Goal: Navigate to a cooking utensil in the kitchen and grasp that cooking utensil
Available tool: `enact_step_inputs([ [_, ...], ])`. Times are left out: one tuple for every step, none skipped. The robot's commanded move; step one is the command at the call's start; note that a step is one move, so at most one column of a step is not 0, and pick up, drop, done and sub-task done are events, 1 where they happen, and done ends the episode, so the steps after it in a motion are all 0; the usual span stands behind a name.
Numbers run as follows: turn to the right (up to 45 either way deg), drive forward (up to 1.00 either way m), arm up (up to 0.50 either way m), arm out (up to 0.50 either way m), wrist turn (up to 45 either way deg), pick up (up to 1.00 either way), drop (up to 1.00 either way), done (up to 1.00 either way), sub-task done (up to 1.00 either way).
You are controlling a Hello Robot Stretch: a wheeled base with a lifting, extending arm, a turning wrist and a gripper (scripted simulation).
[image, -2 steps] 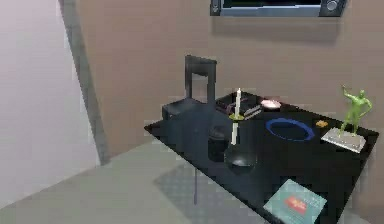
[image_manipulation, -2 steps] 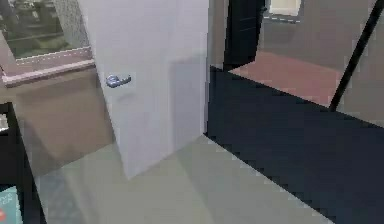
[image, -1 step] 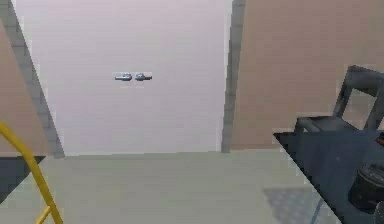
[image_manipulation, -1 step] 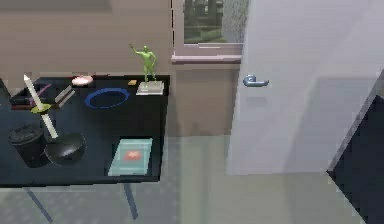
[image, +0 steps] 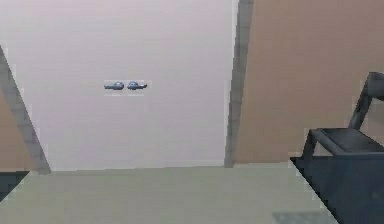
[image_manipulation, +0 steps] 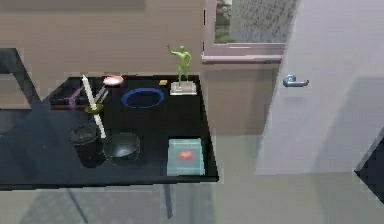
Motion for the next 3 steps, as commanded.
enact_step_inputs([
  [-3.0,0.00,0.00,0.00,0.0,0.00,0.00,0.00,0.00],
  [0.0,0.75,0.00,0.00,0.0,0.00,0.00,0.00,0.00],
  [-39.0,0.00,0.00,0.00,0.0,0.00,0.00,0.00,0.00],
])
